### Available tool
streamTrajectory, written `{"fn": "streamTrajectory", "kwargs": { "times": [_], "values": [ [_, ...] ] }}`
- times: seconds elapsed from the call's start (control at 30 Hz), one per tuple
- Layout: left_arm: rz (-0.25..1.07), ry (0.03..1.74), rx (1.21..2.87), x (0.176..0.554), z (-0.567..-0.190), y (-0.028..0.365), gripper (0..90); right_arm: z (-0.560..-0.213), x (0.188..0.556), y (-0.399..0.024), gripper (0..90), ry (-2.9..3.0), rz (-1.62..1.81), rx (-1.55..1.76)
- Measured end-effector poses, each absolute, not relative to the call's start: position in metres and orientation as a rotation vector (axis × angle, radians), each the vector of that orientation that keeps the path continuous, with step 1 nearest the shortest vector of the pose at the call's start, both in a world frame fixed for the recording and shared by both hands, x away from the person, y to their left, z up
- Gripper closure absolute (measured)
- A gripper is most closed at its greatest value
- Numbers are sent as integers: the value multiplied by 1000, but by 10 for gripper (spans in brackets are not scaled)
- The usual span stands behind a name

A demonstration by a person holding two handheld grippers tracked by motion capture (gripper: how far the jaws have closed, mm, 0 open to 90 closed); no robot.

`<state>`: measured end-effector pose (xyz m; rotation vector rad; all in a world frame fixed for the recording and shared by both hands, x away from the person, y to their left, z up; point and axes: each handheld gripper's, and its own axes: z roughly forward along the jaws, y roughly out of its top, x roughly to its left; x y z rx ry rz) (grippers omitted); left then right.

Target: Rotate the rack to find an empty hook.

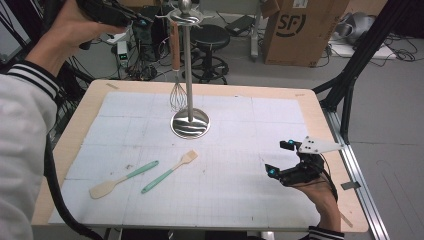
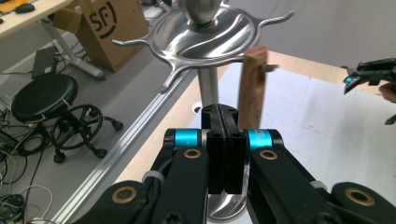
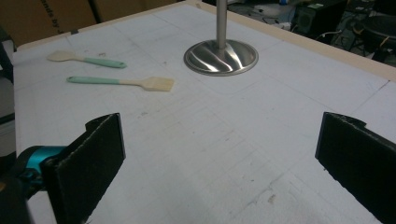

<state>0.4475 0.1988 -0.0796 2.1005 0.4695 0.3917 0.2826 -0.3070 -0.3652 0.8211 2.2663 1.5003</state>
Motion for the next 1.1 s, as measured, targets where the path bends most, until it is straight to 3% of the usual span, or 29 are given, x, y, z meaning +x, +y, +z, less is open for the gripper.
{"fn": "streamTrajectory", "kwargs": {
  "times": [0.7,1.1],
  "values": [
    [404,403,2089,389,-69,195,898,-369,284,-312,1,2260,1499,847],
    [375,392,2112,393,-71,174,898,-370,284,-310,1,2272,1494,847]
  ]
}}
